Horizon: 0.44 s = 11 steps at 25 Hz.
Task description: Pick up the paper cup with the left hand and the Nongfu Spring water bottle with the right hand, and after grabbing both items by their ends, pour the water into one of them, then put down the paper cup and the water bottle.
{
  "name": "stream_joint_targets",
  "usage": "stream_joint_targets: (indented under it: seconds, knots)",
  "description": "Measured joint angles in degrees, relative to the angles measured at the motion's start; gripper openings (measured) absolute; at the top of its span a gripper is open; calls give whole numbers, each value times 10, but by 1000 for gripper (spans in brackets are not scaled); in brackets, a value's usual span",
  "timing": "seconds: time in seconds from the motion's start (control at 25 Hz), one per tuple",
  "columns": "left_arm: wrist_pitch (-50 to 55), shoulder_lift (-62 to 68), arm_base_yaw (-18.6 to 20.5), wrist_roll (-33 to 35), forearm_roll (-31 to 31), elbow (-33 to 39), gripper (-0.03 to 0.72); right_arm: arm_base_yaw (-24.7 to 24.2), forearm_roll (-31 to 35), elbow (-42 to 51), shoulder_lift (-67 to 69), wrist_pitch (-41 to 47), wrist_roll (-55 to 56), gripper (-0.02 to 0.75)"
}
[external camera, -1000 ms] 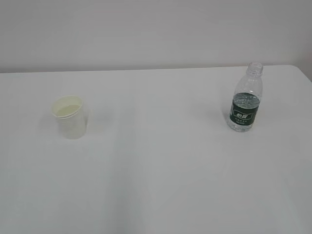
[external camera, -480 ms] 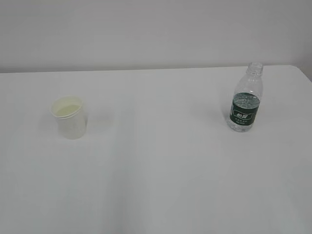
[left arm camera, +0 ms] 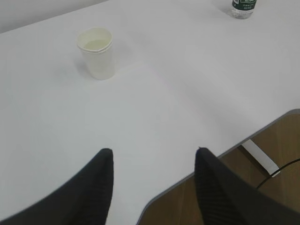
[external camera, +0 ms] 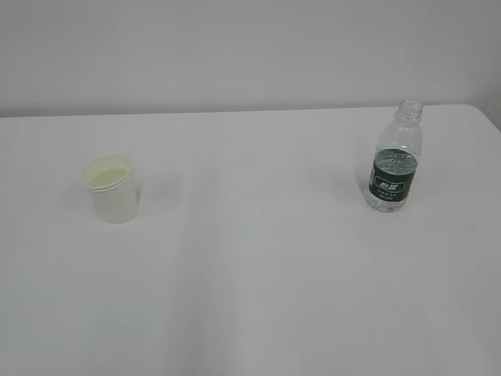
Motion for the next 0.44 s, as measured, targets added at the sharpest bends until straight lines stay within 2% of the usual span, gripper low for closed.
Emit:
stream_joint_targets:
  seconds: [0.44]
  knots:
    - [0,0,0,0,0,0,398,0,0,0,0,0,0,590]
